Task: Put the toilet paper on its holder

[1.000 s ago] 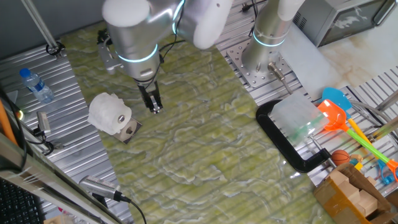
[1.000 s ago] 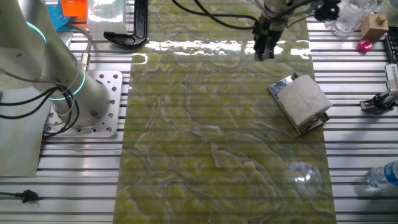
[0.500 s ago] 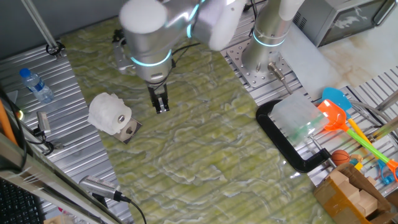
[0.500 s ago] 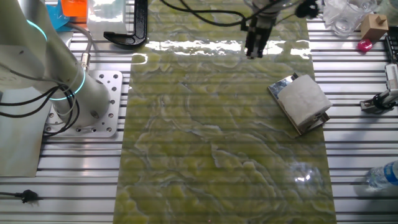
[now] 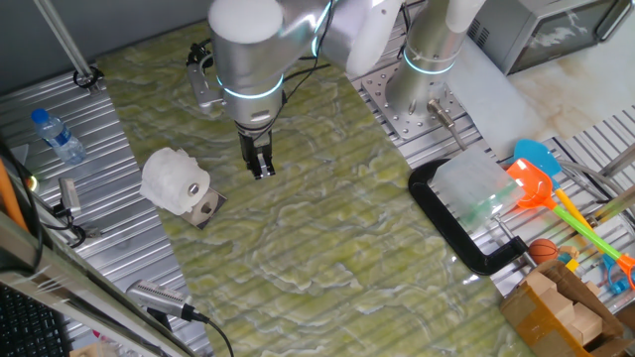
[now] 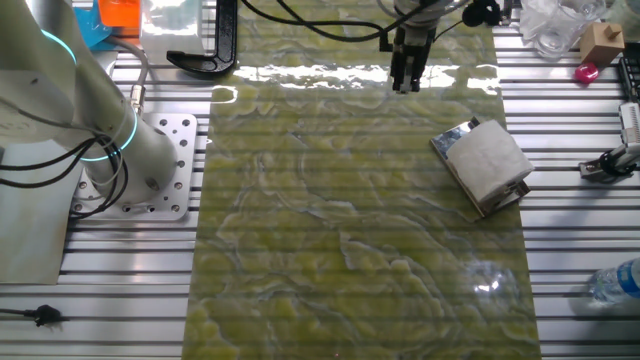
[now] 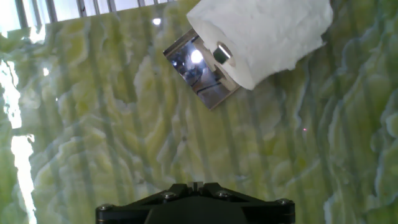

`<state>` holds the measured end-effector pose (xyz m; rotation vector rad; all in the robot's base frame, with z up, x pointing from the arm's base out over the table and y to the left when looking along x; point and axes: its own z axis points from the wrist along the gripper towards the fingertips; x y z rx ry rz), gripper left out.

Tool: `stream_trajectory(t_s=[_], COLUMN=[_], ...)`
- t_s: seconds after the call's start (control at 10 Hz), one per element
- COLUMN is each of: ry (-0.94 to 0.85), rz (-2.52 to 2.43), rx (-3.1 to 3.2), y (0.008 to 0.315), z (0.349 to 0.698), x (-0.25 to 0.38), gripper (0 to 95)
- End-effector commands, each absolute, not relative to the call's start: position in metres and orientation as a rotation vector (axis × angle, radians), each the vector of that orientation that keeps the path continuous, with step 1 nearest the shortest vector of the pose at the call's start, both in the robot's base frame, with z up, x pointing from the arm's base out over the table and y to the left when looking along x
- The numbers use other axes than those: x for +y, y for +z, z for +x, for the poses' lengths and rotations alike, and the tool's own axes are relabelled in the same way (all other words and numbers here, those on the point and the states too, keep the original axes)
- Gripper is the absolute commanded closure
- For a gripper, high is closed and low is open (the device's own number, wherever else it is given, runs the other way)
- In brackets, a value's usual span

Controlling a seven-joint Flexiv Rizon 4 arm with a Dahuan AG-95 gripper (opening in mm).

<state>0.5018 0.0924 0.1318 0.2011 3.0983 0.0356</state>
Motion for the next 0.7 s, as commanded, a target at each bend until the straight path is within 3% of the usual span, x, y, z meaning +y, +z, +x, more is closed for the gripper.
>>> stream_trajectory(t_s=[0.1,0.7], ry=[0.031,0.063], rz=[0.247,0.243], rx=[3.079,3.068], y=[0.1310,0.1305], z=[0.5025,0.5026], x=[0.0925,0.0924], gripper=[95.0,95.0])
